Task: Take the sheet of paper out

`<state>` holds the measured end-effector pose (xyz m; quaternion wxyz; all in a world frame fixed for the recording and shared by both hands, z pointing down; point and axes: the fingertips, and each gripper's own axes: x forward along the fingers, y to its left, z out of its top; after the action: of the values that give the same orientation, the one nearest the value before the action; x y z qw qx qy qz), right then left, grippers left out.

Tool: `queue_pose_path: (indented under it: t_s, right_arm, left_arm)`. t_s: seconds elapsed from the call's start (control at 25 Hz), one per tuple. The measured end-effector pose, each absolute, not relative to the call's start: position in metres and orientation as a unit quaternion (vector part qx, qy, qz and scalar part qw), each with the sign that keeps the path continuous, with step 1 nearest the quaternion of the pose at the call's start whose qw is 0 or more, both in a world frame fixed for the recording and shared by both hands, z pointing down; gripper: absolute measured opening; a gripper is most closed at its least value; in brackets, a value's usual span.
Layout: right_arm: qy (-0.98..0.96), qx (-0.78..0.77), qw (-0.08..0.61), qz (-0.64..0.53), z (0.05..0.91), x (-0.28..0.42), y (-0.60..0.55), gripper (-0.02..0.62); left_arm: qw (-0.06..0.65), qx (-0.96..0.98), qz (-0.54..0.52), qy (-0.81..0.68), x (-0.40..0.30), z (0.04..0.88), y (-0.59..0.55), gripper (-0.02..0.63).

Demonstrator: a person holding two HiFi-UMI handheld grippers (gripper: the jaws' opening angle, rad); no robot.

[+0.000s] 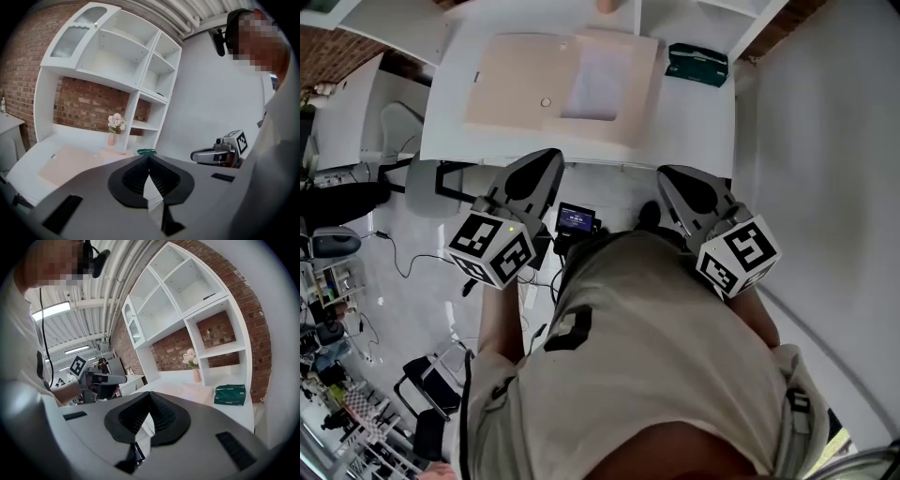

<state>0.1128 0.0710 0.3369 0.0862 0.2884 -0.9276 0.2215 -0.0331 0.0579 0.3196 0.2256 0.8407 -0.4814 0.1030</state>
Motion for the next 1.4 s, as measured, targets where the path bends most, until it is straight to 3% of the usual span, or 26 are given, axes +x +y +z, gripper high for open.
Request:
queue_pose_path:
  t_s: [0.4, 0.76, 1.4]
  right_arm:
    - [-0.928, 0.267, 0.09, 0.245, 0.348, 0.158, 0.043, 0.018]
    - [-0.929, 0.247, 0.086, 0.263, 0.354, 0.149, 0.023, 0.018]
    - [-0.919, 0.263, 0.152, 0.251, 0.374, 0.03, -0.005, 0.018]
  left_arm:
    - [0.231, 0.813, 0.108, -0.524, -0.009, 0.325, 0.04, 0.017]
    - [0.23, 0.795, 0.121, -0.548, -0.033, 0.326, 0.019, 0.017]
    - [0.252, 0.822, 0.122, -0.496, -0.13, 0.374, -0.034, 0.017]
